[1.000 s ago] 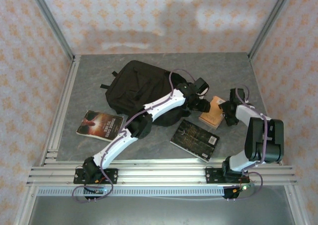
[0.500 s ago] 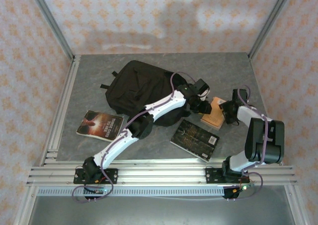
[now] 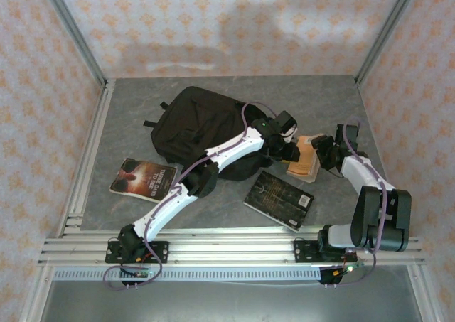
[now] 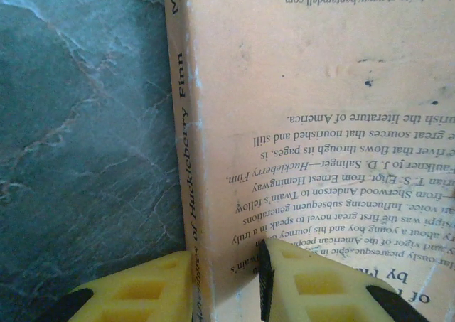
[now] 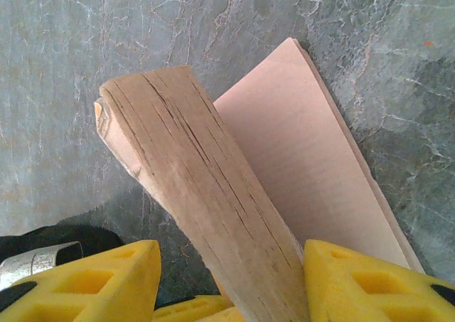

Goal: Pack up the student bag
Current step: Pick up the book from the middle-right of the table.

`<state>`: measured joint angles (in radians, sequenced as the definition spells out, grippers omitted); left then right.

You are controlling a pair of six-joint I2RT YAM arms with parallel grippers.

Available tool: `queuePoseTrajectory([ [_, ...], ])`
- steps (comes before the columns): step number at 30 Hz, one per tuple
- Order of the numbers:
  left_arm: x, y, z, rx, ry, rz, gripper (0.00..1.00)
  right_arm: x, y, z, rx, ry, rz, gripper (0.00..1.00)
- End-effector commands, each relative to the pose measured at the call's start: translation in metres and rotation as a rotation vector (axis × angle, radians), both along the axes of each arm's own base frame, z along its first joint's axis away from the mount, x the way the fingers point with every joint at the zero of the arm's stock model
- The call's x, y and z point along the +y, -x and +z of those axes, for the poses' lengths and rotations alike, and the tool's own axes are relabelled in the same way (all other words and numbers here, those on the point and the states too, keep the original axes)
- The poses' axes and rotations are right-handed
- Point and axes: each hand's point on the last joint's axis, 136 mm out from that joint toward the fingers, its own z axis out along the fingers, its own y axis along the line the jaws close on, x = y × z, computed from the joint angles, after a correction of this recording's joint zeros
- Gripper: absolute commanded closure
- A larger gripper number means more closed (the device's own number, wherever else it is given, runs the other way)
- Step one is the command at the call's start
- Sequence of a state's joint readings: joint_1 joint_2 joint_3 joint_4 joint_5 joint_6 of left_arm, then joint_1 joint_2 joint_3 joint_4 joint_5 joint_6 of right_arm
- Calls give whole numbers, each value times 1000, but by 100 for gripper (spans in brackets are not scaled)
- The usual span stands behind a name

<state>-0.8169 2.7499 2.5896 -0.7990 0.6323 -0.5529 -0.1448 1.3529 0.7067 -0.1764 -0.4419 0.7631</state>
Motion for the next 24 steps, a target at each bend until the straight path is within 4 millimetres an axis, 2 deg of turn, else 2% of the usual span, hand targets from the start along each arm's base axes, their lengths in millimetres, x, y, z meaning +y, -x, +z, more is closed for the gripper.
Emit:
queuePoseTrajectory([
  [1,-21,22,7,16,53,-69,72,36,11,-8,29,-101,131,49],
  [7,-20,20,10,21,60,-63,75,25,24,-31,156,-6,148,66],
  [12,-10,16,17,20,45,-52,76,12,27,-28,169,74,124,82],
  [15,3,9,31,10,34,-29,74,6,25,-15,135,111,104,88],
  [17,15,3,46,-30,16,-28,67,1,23,-4,103,137,88,91],
  [20,43,-11,74,-83,-11,18,54,-4,19,16,40,175,65,95],
  [23,71,-22,116,-146,9,76,47,-5,15,41,-52,194,54,95],
  [24,80,-24,126,-160,13,91,45,-3,14,56,-104,200,54,95],
])
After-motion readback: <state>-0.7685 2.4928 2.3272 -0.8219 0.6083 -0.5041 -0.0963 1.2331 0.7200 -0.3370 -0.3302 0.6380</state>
